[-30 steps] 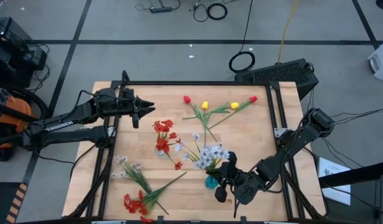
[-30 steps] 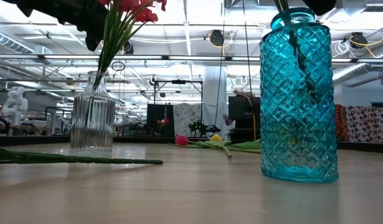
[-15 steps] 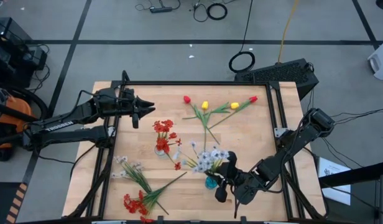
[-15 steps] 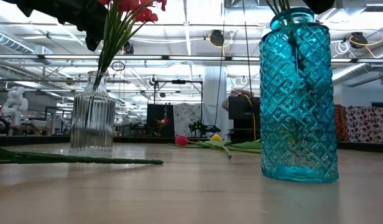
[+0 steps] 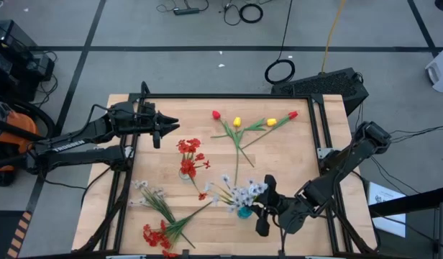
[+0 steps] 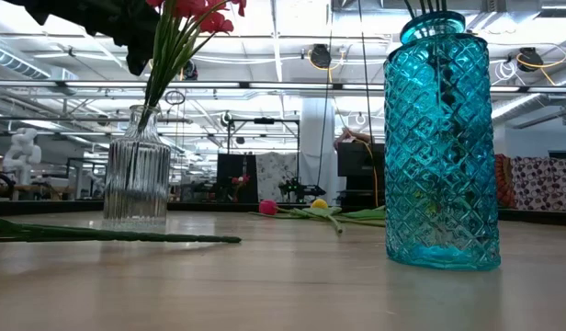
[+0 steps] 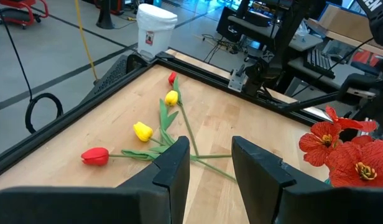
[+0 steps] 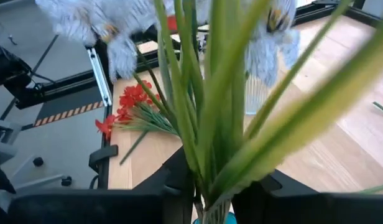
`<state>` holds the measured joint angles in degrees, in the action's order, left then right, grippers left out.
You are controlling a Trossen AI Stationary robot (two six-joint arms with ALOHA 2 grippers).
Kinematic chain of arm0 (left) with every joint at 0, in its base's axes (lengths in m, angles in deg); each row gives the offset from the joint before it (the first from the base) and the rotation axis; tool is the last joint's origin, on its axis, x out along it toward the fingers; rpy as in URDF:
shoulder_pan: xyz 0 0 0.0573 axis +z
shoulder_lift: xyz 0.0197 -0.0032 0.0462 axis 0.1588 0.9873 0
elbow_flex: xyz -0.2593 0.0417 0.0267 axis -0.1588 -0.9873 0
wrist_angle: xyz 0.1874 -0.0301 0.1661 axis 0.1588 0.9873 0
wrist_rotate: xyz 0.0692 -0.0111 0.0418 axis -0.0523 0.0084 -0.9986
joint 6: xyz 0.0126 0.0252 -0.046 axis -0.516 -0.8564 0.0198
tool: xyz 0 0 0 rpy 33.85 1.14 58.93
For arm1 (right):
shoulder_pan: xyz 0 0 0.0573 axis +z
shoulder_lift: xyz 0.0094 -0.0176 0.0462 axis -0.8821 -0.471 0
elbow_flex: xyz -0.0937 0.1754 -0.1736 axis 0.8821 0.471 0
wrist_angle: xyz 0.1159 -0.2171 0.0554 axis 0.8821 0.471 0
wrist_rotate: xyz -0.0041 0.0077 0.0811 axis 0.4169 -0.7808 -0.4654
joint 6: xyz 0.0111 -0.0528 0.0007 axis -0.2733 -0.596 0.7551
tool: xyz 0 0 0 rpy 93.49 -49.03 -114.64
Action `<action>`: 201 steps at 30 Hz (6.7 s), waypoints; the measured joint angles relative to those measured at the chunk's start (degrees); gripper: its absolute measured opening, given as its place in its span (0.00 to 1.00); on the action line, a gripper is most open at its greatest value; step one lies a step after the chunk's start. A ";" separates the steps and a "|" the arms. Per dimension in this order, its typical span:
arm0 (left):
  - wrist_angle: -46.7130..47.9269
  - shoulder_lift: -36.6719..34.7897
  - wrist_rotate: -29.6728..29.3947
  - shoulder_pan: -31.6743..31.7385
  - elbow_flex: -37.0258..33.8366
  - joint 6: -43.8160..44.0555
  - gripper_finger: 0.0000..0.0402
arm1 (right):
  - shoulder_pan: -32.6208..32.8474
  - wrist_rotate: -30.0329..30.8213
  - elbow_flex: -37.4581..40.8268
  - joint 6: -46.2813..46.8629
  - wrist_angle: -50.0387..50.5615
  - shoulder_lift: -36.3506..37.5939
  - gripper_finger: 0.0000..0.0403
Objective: Sort flowers into vase by color
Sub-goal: Put the top white flowers into the blue vase, then put the left yellow tulip into the blue vase
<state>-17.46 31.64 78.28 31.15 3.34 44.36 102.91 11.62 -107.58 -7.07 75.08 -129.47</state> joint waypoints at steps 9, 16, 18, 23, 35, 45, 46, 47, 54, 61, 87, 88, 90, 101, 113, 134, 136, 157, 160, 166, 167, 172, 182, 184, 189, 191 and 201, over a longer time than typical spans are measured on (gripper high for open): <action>0.00 0.02 0.00 0.01 0.00 -0.09 0.31 | -0.02 -2.22 0.02 -0.88 2.12 3.62 0.19; 0.00 0.01 0.00 0.00 0.00 -0.11 0.31 | -0.02 -8.02 0.02 2.59 7.71 8.89 0.19; 0.00 0.02 0.00 0.01 0.00 -0.13 0.31 | -0.02 -9.03 0.02 4.49 10.28 10.53 0.19; 0.00 0.02 -0.01 -0.01 0.00 -0.15 0.31 | -0.02 -9.31 0.02 6.79 13.58 13.74 0.19; 0.02 0.02 -0.02 -0.01 0.00 -0.24 0.31 | -0.02 -10.09 0.02 5.72 10.43 14.47 0.19; 0.02 0.00 -0.04 -0.01 0.00 -0.70 0.31 | -0.11 -10.43 0.02 6.66 9.16 10.63 0.19; 0.02 0.02 -0.04 0.01 0.00 -0.70 0.31 | -0.11 -10.45 0.02 7.34 9.26 10.41 0.19; 0.02 0.02 -0.04 0.01 0.00 -0.70 0.31 | -0.11 -10.45 0.02 7.88 9.33 10.21 0.19; 0.02 0.02 -0.04 0.00 0.00 -0.70 0.31 | -0.90 -13.00 0.02 10.75 9.25 9.88 0.19; 0.02 0.00 -0.04 -0.01 0.00 -0.69 0.31 | -4.32 -21.16 0.02 13.23 9.47 9.88 0.19; 0.09 0.01 -0.04 -0.01 0.00 -0.22 0.31 | -7.48 -22.27 0.02 11.57 8.80 9.88 0.22; 0.09 0.01 -0.05 0.00 0.00 -0.22 0.31 | -7.69 -22.23 0.02 11.61 8.75 9.88 0.24; 0.09 0.01 -0.05 -0.01 0.00 -0.22 0.31 | -8.04 -22.18 0.02 11.61 8.61 9.88 0.28; 0.07 0.02 -0.07 -0.01 0.00 -0.22 0.31 | -8.43 -29.58 0.02 5.23 8.72 9.88 0.60; 0.09 0.02 -0.09 -0.01 0.00 -0.22 0.31 | -8.43 -35.91 0.00 7.08 19.39 10.05 0.61; 0.09 0.02 -1.71 0.01 0.00 -0.22 0.31 | -8.46 -13.41 0.00 45.87 54.40 10.10 0.30; 0.09 0.02 -2.78 -0.01 0.00 -0.24 0.31 | -8.48 -7.97 0.00 49.66 55.32 10.10 0.27; 3.85 0.02 -13.81 0.01 0.00 -3.74 0.31 | -33.84 -9.30 0.00 43.33 49.54 10.10 0.01; 5.94 0.02 -14.76 0.01 0.00 -3.57 0.31 | -38.07 -9.81 0.00 43.16 49.53 10.10 0.01; 10.91 0.02 -15.23 0.01 0.00 -1.56 0.31 | -45.27 -10.29 0.00 38.57 49.62 10.10 0.00; 11.49 0.00 -15.69 0.01 0.00 -0.47 0.31 | -46.30 -11.00 0.00 37.69 49.79 10.10 0.00; 18.19 -0.10 -20.70 0.01 2.58 4.16 0.31 | -53.46 -17.78 2.31 35.16 51.50 10.12 0.00; 23.82 -0.09 -22.16 -0.01 4.76 4.61 0.21 | -63.24 -26.72 14.05 27.28 24.27 10.05 0.00; 23.80 -0.09 -22.10 0.01 4.76 6.20 0.20 | -63.92 -26.70 15.23 29.10 20.20 9.91 0.00; 23.82 -0.09 -22.05 0.00 4.76 8.82 0.19 | -64.69 -22.57 15.54 28.84 18.65 9.88 0.00; 23.82 -0.09 -22.05 0.01 4.76 8.87 0.19 | -64.76 -20.29 15.56 28.83 18.69 9.88 0.00; 23.80 -0.09 -22.05 0.01 4.76 8.85 0.18 | -66.94 -19.12 15.56 26.70 22.55 9.88 0.06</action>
<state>6.34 31.55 56.23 31.16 8.11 53.21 35.97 -7.50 -92.02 19.62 97.63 -119.58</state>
